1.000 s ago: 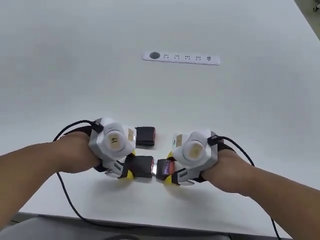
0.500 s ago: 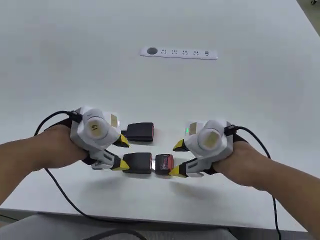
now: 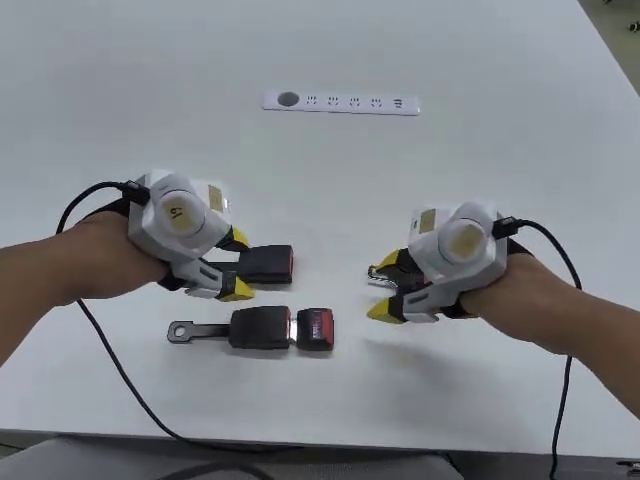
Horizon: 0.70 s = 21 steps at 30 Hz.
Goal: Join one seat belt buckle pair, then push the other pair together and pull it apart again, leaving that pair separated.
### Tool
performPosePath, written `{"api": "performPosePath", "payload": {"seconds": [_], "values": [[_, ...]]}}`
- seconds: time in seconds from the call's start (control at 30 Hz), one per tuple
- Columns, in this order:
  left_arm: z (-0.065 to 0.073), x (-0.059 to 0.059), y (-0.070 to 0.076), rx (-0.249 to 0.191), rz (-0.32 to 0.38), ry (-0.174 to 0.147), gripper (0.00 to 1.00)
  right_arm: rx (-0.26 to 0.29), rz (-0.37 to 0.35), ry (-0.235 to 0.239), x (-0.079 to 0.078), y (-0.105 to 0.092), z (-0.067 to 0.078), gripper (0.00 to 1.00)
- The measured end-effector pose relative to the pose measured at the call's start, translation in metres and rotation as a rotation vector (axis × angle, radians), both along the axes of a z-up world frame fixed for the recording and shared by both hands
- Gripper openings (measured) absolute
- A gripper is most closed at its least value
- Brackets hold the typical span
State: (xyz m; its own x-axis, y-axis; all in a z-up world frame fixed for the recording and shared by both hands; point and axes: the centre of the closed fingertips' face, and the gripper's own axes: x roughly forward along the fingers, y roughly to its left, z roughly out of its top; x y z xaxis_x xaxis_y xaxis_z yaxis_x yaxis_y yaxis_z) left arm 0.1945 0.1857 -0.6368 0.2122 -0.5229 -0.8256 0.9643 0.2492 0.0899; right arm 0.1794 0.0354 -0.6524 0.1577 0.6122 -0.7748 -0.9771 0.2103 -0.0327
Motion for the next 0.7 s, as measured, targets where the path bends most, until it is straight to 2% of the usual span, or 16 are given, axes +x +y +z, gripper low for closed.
{"api": "performPosePath", "payload": {"seconds": [0.17,0.3,0.33,0.4,0.47,0.53,0.7], "values": [[-0.01,0.014,0.003,0.019,-0.009,-0.002,0.41,-0.028,-0.029,-0.021,0.016,-0.017,-0.002,0.33],[-0.019,0.021,0.006,0.037,-0.006,0.011,0.43,-0.066,-0.028,-0.026,0.023,-0.027,-0.01,0.33],[-0.025,0.023,0.009,0.045,-0.01,0.021,0.43,-0.075,-0.032,-0.025,0.026,-0.031,-0.013,0.33],[-0.03,0.024,0.01,0.049,-0.016,0.028,0.43,-0.078,-0.03,-0.026,0.029,-0.033,-0.016,0.34],[-0.035,0.027,0.013,0.065,-0.005,0.022,0.48,-0.066,-0.048,-0.007,0.032,-0.037,-0.017,0.35],[-0.04,0.027,0.013,0.061,-0.002,0.049,0.45,-0.072,-0.053,-0.001,0.036,-0.043,-0.021,0.35],[-0.048,0.026,0.008,0.068,-0.03,0.068,0.43,-0.082,-0.037,0.025,0.033,-0.046,-0.032,0.34]]}}
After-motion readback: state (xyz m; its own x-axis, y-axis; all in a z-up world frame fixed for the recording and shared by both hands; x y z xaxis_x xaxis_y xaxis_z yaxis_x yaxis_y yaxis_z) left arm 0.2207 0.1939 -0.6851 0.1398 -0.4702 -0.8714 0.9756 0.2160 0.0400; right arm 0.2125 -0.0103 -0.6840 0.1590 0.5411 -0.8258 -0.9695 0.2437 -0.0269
